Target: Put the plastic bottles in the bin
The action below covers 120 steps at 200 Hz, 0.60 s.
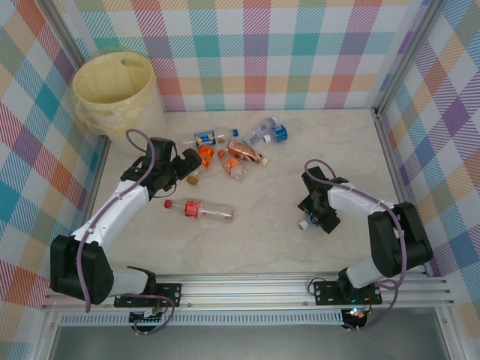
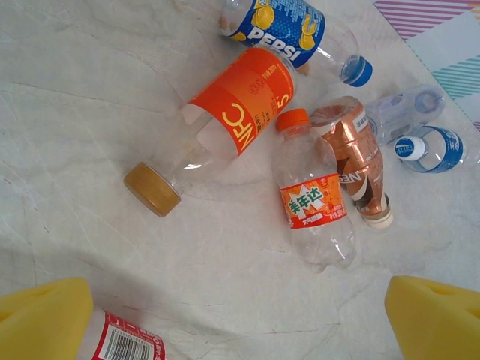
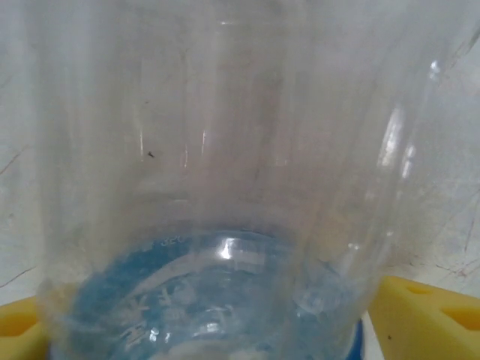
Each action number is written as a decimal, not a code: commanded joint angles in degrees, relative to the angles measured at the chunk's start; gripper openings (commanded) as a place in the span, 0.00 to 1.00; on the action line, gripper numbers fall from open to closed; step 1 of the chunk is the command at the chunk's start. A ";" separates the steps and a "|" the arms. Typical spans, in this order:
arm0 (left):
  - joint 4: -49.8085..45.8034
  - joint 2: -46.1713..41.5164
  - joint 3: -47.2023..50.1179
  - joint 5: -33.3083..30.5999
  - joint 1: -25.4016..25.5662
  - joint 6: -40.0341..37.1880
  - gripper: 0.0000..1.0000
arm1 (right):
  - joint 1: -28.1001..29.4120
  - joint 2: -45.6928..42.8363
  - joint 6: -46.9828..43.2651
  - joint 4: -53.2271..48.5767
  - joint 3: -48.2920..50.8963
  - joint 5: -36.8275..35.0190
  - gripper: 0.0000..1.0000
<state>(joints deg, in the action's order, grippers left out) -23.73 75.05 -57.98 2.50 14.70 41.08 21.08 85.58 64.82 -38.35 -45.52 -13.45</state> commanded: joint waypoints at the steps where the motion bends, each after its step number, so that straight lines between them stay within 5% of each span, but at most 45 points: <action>1: -0.62 -2.38 1.25 0.47 -0.90 -0.30 1.00 | 0.30 -1.00 0.88 2.17 1.56 -1.27 0.77; 52: 1.15 -3.02 1.30 4.54 -0.94 -0.02 1.00 | 0.41 -7.00 -11.98 15.64 5.65 1.00 0.47; 120: 4.79 -4.34 1.19 13.31 -0.81 -1.00 1.00 | 4.48 -10.54 -27.80 29.58 0.42 6.53 0.44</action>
<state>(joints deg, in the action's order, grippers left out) -21.43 72.36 -57.28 11.18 14.55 40.88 24.29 77.97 44.99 -18.48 -42.74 -11.20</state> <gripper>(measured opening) 0.997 0.499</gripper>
